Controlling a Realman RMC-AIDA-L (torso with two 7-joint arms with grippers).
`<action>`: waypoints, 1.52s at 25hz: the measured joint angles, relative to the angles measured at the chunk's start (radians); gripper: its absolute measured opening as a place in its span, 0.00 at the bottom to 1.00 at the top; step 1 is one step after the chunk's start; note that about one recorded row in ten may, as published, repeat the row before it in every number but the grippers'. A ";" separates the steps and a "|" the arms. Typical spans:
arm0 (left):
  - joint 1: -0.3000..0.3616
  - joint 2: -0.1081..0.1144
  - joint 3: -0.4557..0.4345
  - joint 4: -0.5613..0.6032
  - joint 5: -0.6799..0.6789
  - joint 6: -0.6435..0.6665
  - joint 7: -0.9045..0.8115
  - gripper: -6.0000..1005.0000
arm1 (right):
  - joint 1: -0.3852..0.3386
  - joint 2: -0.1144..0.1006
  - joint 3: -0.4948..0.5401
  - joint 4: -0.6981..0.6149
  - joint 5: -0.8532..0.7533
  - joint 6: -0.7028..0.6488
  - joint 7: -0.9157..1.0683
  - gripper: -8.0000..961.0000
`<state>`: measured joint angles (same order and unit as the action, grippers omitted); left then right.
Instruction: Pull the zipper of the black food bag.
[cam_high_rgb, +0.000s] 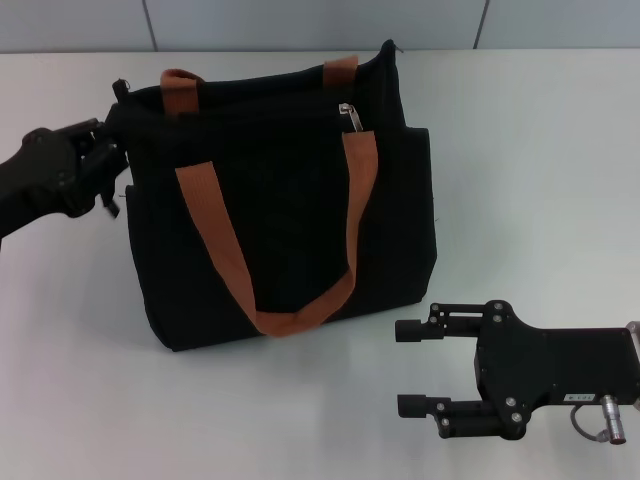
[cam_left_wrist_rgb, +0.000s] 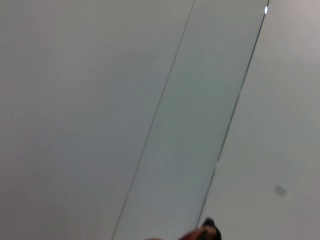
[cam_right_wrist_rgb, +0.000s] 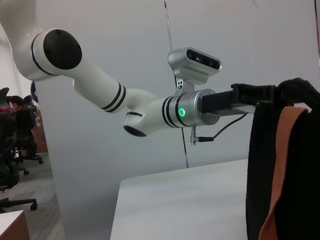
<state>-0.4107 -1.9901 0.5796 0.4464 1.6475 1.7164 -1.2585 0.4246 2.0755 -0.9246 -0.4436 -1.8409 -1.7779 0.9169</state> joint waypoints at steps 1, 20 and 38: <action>0.001 0.001 0.000 0.013 0.014 0.000 -0.014 0.05 | 0.000 0.000 0.000 0.000 0.000 0.000 0.000 0.71; 0.058 0.035 0.037 0.110 0.050 0.293 0.005 0.71 | 0.014 0.006 0.000 0.029 0.019 0.025 -0.018 0.71; 0.082 -0.051 0.347 0.058 0.221 0.100 0.275 0.83 | 0.020 0.005 -0.016 0.054 0.013 0.045 -0.018 0.71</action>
<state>-0.3291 -2.0415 0.9261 0.5046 1.8682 1.8169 -0.9832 0.4443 2.0806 -0.9409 -0.3892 -1.8277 -1.7333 0.8989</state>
